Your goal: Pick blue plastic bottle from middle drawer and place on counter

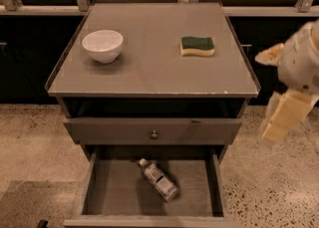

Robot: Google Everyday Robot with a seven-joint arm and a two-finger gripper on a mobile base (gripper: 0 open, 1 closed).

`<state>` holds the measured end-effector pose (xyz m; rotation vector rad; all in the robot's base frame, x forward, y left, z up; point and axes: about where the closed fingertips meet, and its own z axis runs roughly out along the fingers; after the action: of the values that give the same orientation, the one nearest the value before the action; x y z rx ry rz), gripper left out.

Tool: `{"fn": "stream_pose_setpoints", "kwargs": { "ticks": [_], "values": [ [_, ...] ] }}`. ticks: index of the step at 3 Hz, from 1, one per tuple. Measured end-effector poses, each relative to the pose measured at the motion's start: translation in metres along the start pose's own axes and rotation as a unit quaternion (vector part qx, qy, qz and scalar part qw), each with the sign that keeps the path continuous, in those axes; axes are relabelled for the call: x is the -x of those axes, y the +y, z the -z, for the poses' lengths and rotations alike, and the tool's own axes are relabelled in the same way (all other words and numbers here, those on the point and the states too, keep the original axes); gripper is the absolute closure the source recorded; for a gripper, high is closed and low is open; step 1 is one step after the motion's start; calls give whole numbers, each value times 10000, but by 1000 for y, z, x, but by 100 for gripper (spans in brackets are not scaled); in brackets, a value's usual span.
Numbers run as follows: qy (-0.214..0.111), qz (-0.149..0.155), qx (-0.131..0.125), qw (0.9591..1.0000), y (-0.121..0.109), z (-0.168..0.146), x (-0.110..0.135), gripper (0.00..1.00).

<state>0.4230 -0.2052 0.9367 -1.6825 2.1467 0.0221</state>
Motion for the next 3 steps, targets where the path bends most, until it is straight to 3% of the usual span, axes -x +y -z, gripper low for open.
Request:
{"fn": "stream_pose_setpoints", "kwargs": {
  "ticks": [1,2,3],
  "values": [
    [-825,-751,459,9927,30,-81,-32,0],
    [-1229,-1129,379,9853,25,-96,-30,0],
    [-1442,-1024,132,9841,36,-105,-24,0]
  ]
}}
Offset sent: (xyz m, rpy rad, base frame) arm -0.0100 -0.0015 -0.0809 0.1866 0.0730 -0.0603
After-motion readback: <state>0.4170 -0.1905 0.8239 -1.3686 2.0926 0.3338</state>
